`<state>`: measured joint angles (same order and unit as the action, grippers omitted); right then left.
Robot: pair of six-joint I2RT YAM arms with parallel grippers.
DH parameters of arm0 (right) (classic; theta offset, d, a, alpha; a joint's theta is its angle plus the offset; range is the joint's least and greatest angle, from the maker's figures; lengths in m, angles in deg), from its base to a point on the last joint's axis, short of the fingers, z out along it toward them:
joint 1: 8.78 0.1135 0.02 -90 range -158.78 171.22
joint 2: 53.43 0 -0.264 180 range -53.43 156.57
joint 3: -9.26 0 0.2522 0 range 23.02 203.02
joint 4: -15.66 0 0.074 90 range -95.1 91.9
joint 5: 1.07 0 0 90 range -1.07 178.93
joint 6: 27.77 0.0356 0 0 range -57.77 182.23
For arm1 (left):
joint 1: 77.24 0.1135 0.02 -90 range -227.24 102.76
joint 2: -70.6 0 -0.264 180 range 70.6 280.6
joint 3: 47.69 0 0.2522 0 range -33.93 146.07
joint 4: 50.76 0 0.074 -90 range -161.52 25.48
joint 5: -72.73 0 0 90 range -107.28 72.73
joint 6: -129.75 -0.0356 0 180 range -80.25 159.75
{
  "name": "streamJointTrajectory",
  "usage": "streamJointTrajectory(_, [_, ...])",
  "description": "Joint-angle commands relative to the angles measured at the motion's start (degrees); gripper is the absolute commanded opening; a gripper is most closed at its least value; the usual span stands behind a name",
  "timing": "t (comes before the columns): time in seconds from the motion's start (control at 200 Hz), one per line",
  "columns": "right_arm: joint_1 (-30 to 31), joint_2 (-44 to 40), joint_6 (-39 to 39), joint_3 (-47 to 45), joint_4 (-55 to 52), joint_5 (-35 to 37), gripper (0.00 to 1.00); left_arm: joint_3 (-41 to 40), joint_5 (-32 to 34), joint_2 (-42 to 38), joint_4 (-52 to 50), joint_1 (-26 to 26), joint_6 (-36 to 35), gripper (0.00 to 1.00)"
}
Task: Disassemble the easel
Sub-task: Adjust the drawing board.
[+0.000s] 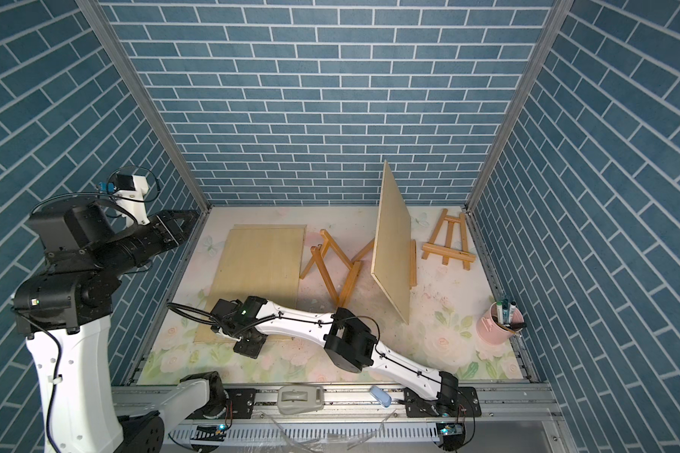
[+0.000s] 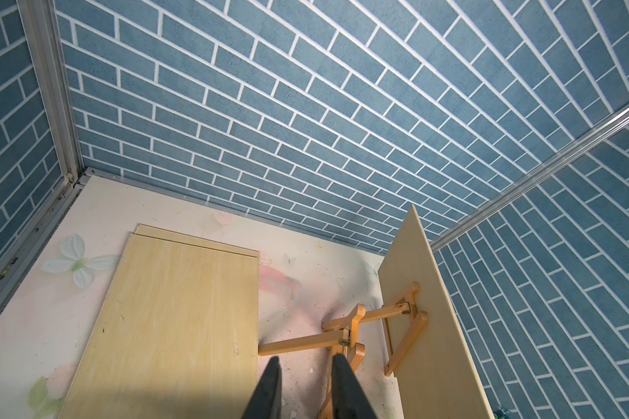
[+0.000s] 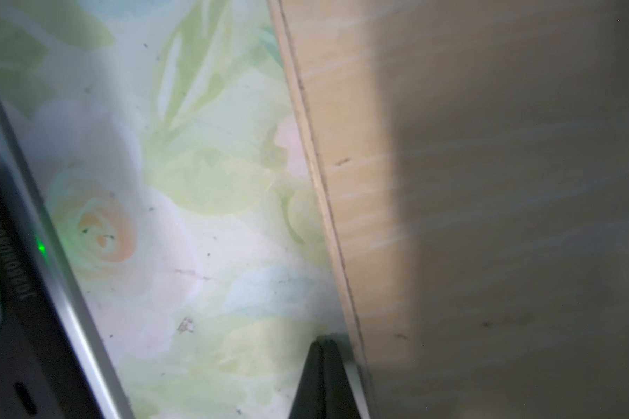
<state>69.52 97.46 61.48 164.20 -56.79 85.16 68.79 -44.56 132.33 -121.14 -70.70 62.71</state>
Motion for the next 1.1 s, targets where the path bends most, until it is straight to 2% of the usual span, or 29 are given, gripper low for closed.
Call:
streamJointTrajectory(0.0, [-0.17, 2.83, -2.72, 0.36, -2.57, 6.79, 0.00, -0.31, -0.67, 0.05, 1.51, -0.33, -1.16, 0.26])
streamJointTrajectory(0.65, [-2.26, 3.49, -4.61, 1.62, -1.82, 8.16, 0.00, -0.32, -0.59, 0.25, 1.29, -0.31, -2.03, 0.27])
streamJointTrajectory(0.985, [-2.63, 4.19, -5.44, 3.12, -1.53, 7.03, 0.00, -0.58, -0.10, -0.24, 0.73, -0.32, -2.32, 0.27])
streamJointTrajectory(1.095, [-2.56, 3.87, -5.81, 3.44, -1.55, 4.44, 0.00, -1.02, 0.28, -0.28, 0.42, -0.31, -2.80, 0.27])
